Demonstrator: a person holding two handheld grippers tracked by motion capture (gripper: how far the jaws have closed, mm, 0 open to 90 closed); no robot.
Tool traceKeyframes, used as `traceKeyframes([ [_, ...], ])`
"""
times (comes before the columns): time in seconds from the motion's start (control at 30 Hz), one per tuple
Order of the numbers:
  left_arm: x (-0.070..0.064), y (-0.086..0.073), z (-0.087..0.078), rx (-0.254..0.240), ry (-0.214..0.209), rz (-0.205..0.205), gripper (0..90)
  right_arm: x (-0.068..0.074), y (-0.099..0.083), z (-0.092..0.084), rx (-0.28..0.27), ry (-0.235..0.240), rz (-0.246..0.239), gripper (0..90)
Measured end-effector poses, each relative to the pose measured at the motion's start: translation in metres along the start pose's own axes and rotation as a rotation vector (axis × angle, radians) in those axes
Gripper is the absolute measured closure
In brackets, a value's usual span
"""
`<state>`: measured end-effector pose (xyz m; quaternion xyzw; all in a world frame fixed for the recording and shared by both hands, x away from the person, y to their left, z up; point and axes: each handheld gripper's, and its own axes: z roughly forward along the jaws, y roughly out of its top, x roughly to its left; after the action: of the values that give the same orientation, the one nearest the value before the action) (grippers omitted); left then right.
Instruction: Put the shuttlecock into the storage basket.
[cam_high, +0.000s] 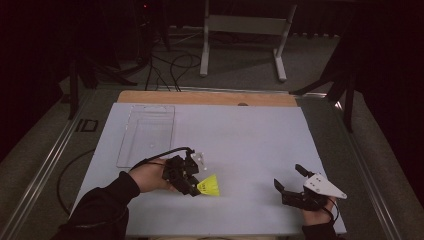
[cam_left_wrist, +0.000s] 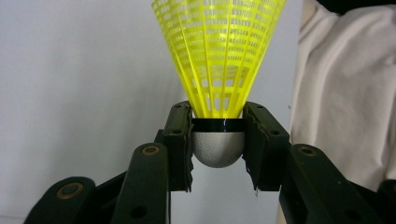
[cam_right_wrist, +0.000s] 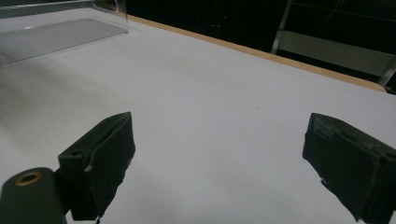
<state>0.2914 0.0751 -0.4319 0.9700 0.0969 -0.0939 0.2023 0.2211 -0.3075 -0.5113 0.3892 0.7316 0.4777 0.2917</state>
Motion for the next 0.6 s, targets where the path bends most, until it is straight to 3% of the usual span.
traceKeyframes([
  [0.2,-0.001,-0.005,-0.021,-0.031,0.013,-0.003,65.3,0.0,0.0,0.0,0.002,0.0,-0.002,9.2],
  [0.47,-0.003,-0.005,-0.043,-0.03,0.025,0.007,65.4,0.001,0.0,0.001,0.003,0.003,-0.004,9.2],
  [0.6,0.0,-0.005,-0.051,-0.033,0.034,-0.01,65.3,0.001,0.0,0.001,0.002,0.002,-0.005,9.2],
])
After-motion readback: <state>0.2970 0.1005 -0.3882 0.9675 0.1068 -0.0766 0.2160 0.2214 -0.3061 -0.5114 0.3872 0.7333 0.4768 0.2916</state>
